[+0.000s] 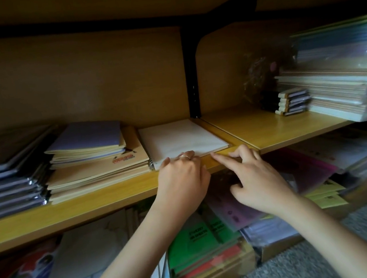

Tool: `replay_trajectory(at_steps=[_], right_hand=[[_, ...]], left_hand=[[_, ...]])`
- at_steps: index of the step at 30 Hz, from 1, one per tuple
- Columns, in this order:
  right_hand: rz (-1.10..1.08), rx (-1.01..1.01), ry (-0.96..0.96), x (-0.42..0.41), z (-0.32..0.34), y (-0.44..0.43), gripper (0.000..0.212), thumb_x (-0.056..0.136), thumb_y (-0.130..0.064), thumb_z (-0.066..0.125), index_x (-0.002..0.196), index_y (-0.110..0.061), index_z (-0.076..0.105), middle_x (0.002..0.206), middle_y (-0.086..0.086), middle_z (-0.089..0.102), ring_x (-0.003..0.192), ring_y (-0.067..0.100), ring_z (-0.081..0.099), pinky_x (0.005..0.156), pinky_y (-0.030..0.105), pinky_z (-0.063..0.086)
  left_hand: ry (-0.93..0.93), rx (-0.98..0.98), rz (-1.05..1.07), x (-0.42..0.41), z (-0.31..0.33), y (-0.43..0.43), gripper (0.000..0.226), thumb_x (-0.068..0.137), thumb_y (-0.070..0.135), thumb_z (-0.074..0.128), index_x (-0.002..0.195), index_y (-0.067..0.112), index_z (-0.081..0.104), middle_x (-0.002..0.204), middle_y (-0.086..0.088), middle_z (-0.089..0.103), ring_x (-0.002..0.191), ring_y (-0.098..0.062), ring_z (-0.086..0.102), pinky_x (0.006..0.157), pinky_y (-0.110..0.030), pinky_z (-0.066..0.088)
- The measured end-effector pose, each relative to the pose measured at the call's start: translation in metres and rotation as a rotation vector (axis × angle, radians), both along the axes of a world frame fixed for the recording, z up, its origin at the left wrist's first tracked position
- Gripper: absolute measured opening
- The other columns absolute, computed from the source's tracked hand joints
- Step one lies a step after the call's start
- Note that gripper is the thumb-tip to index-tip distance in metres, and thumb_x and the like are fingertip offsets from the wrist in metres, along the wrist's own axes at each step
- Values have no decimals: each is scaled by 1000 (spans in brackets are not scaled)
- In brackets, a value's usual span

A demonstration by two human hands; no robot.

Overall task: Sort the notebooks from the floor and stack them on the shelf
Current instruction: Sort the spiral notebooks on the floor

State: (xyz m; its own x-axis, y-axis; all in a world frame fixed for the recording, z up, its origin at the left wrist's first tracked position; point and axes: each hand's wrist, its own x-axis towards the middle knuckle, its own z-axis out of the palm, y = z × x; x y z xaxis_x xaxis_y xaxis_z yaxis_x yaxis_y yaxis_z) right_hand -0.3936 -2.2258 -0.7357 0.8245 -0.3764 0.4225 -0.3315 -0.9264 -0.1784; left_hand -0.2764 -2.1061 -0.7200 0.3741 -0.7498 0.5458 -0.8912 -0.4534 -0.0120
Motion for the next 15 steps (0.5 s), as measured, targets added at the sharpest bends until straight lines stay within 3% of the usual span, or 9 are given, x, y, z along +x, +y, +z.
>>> replay_trajectory(at_steps=[5,7,10,12,15], right_hand=[[17,40,25,-4,0,0,77,85,-19,53,146,-45,14,138,-8,21,131,15,23,89,25,38],[60,144,38,-10,0,0,76,86,-16,53,145,-46,17,142,-14,17,135,11,18,95,26,37],[156,360,-13,-34,-2,-1,64,88,-9,50,137,-48,34,141,-26,25,124,-1,37,92,24,42],[168,394,-92,-60,-14,1,51,89,-6,48,126,-41,49,127,-29,40,106,-2,52,87,19,43],[101,424,-120,-111,-52,4,40,87,-8,46,113,-36,57,116,-26,52,107,-6,51,86,12,38]], left_hand=[[-1,34,33,0,1,-4,39,96,33,33,121,14,56,123,-3,60,99,-20,61,99,-38,41],[19,48,41,-4,0,-3,41,95,34,35,128,14,51,130,-4,55,114,-21,55,105,-41,36],[30,5,-18,-15,-7,4,42,91,30,41,128,13,54,137,-7,50,129,-26,43,109,-47,30],[-20,-38,-150,-28,-15,10,36,85,26,46,113,12,64,125,-9,59,118,-28,53,104,-47,38],[-72,-10,-376,-57,-35,12,25,81,22,51,98,14,67,109,-4,65,97,-24,62,91,-38,47]])
